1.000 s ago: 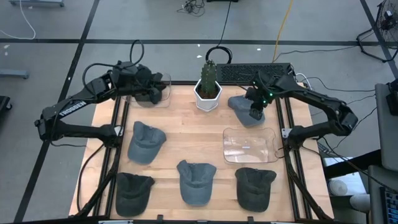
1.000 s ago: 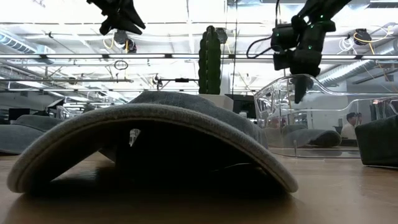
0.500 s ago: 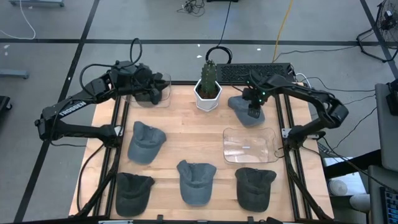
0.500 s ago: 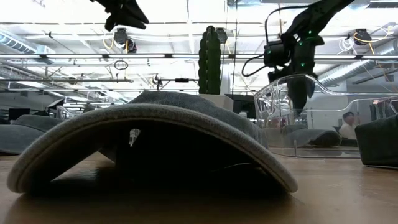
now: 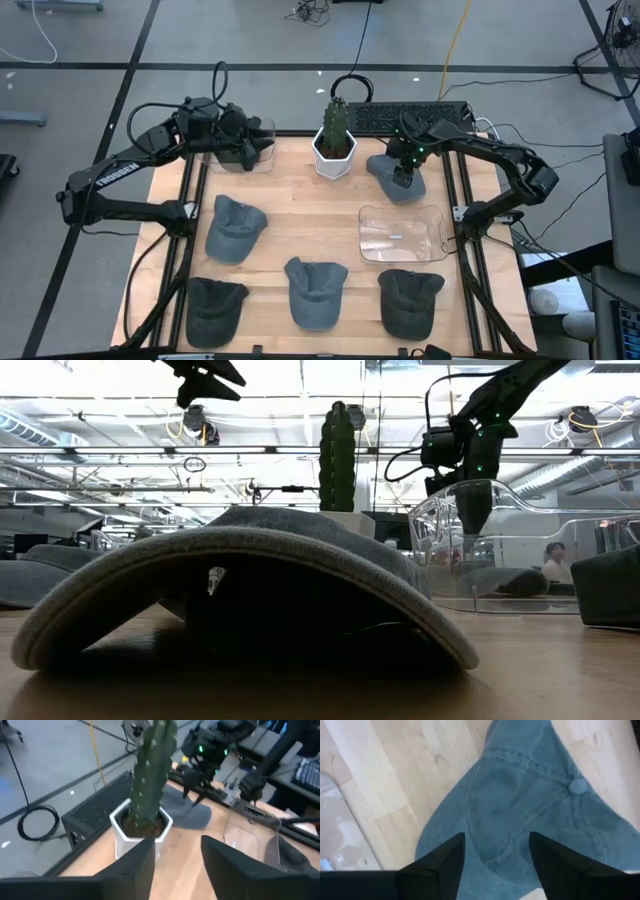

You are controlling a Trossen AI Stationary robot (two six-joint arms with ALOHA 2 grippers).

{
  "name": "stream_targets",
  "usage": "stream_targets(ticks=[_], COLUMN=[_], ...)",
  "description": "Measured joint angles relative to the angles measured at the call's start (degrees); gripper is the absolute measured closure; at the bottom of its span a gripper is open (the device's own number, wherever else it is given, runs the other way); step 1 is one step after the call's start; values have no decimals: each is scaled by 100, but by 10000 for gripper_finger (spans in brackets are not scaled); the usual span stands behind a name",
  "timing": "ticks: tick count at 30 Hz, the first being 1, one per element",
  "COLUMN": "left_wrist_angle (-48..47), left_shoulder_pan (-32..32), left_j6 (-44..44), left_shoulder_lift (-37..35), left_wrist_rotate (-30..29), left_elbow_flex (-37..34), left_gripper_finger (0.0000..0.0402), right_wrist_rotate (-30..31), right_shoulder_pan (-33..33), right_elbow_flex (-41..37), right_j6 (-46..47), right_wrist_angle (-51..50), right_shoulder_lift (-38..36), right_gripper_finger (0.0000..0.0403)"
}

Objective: Pick & Place hat
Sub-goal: Put the top right gray cap into the bottom transparent bin

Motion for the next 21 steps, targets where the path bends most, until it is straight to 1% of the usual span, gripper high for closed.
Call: stream_targets(ticks=[4,8,11,14,18,21], left_wrist_angle=[242,706,1007,1156,1384,1452], left_shoulder_pan=[92,285,411,514,538,533], left_j6=[-144,-381,-461,-602,-669,-667], left_shoulder_lift=[89,267,432,599,816,878], left_wrist_rotate=[-291,-262,-124,-93,-98,-96], left_elbow_flex=[-7,-7,-7,-7,-7,-7], left_gripper_finger=[180,158,160,171,190,203], right_wrist_rotate=[-25,-168,-176,-207,-629,-617], right_shoulder_pan=[-50,-51,-49,-55,-189,-237], right_elbow_flex=[-118,-159,-159,-189,-358,-485], right_j6=[-133,-198,-340,-516,-580,-645], right_wrist_angle=[19,1,20,199,376,427], right_shoulder_lift=[0,0,0,0,0,0], right_gripper_finger=[191,184,183,186,187,185])
